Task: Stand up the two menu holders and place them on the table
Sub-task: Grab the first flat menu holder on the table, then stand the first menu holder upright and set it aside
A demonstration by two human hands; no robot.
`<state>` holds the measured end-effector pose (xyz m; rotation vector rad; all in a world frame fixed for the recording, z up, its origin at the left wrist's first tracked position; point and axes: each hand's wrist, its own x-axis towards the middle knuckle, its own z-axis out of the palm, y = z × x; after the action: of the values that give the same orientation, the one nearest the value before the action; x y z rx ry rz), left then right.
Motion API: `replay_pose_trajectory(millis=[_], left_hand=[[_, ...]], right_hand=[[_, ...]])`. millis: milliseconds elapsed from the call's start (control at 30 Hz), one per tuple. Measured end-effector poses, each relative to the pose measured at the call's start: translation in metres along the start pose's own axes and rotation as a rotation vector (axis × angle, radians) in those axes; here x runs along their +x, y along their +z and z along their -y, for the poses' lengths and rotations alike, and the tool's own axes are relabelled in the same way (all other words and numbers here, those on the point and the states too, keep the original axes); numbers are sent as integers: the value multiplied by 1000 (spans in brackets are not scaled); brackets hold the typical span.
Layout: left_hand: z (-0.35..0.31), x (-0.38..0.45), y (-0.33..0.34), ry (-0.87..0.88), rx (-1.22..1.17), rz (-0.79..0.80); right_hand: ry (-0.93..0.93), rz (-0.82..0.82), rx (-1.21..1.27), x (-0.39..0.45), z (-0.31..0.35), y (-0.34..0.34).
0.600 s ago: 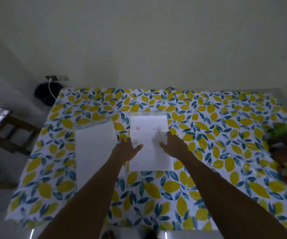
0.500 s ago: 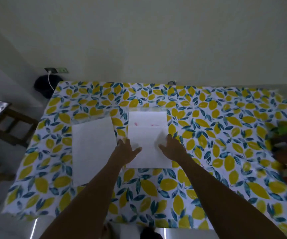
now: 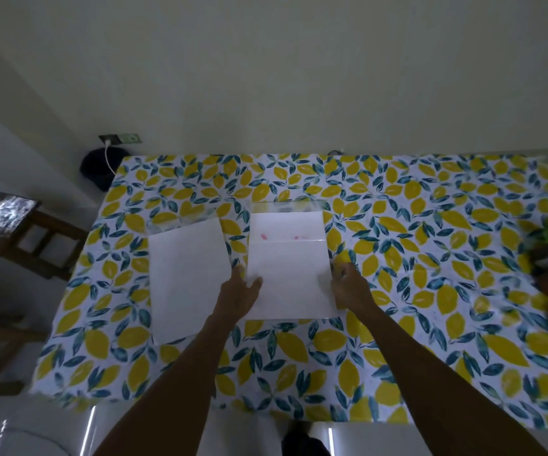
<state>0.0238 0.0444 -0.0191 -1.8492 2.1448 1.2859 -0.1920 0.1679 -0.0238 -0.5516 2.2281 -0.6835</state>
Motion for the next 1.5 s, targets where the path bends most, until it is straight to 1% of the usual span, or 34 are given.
replay_pose_trajectory(millis=[100, 200, 367, 467, 533, 633, 700, 800, 833, 933, 1100, 1267, 1500], left_hand=[[2, -23, -10, 6, -8, -2], [10, -48, -22, 40, 26, -26], [41, -82, -42, 274, 171, -71], [45, -101, -56, 363, 142, -85], [40, -117, -66, 444, 135, -103], [41, -117, -77, 517, 62, -102], [38, -109, -85, 531, 57, -126], [12, -108, -105, 575, 77, -188], [2, -104, -111, 567, 77, -213], [-26, -78, -121, 468, 22, -259], [-62, -28, -118, 476, -56, -295], [-76, 12, -106, 475, -179, -375], [-75, 40, -94, 415, -234, -368]], right_hand=[[-25, -29, 81, -29, -9, -6], [-54, -79, 62, -62, -15, -14], [-212, -148, -54, -132, -24, -25], [-337, -167, -23, -162, -31, -34], [-385, -156, -7, -172, -36, -39], [-381, -156, 72, -172, -31, -48], [-386, -154, 68, -168, -20, -56], [-470, -179, 39, -148, 1, -69], [-483, -199, 34, -138, 9, -73], [-508, -262, 25, -97, 34, -82], [-541, -292, 79, -39, 63, -79], [-497, -257, 156, 3, 66, -59], [-470, -298, 224, 21, 60, -38]])
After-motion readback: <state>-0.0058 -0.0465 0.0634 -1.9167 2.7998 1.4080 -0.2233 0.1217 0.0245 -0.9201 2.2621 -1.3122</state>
